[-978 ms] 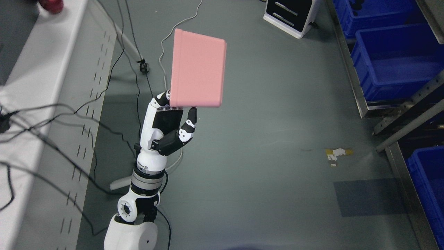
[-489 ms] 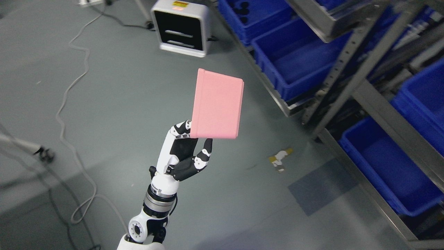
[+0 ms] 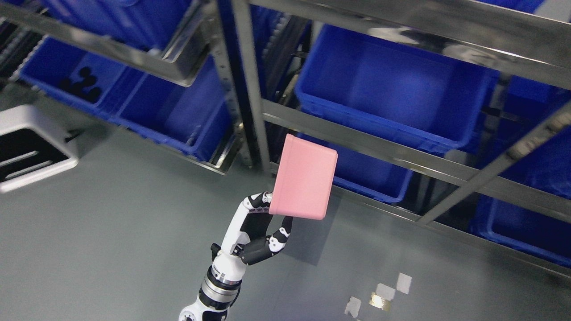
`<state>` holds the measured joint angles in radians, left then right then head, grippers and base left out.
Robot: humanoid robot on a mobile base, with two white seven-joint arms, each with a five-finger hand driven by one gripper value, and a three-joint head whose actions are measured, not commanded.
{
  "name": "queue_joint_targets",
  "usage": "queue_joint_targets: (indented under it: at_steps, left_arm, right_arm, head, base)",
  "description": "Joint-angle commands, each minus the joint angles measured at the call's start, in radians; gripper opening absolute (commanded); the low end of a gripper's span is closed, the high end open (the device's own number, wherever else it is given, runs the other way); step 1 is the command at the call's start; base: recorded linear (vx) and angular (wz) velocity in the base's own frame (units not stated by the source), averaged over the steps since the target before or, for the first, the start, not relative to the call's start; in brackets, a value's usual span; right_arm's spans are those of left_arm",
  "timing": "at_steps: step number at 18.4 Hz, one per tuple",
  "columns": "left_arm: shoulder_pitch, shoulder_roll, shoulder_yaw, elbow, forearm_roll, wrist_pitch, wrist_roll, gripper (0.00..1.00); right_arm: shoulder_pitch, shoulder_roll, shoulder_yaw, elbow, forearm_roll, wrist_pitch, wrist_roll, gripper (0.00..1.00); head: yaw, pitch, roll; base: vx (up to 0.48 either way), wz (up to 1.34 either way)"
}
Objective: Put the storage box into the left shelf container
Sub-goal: 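Move the pink box with the left hand into the blue shelf bin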
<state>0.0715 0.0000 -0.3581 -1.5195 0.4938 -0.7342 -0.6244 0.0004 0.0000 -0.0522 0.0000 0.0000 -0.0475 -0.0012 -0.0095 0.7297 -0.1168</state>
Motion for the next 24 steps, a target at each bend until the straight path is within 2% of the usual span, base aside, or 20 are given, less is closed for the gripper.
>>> queue_joint_targets:
  at_steps: [1,7,11,18,24]
  left_arm:
    - [0.017,0.018,-0.001,0.082,-0.001,-0.001,0.0,0.02]
    - [-0.065,0.018,0.16,0.124,-0.007,0.002,0.0,0.02]
    - [-0.125,0.018,0.272,0.2,-0.073,0.022,0.0,0.02]
    - [-0.166,0.018,0.378,0.263,-0.116,0.09,0.002,0.02]
    - [-0.295,0.018,0.432,0.375,-0.127,0.131,0.005,0.02]
  right_arm:
    - [-0.003,-0.017,0.0,-0.017,-0.021,-0.002,-0.002,1.0]
    - [-0.003,-0.017,0.0,-0.017,-0.021,-0.002,-0.002,1.0]
    - [-0.003,-0.017,0.0,-0.017,-0.021,-0.002,-0.002,1.0]
    - [-0.005,-0.017,0.0,-0.017,-0.021,-0.003,-0.002,1.0]
    - [-0.003,-0.017,0.0,-0.017,-0.021,-0.003,-0.002,1.0]
  head:
    - [0.0,0.0,0.0]
    - [0.0,0.0,0.0]
    - [0.0,0.0,0.0]
    - [0.0,0.0,0.0]
    - [0.0,0.0,0.0]
  base:
    - [0.215,-1.14]
    - [0.174,-0.87]
    - [0.119,-0.53]
    - [0.062,-0.23]
    - [0.005,-0.02]
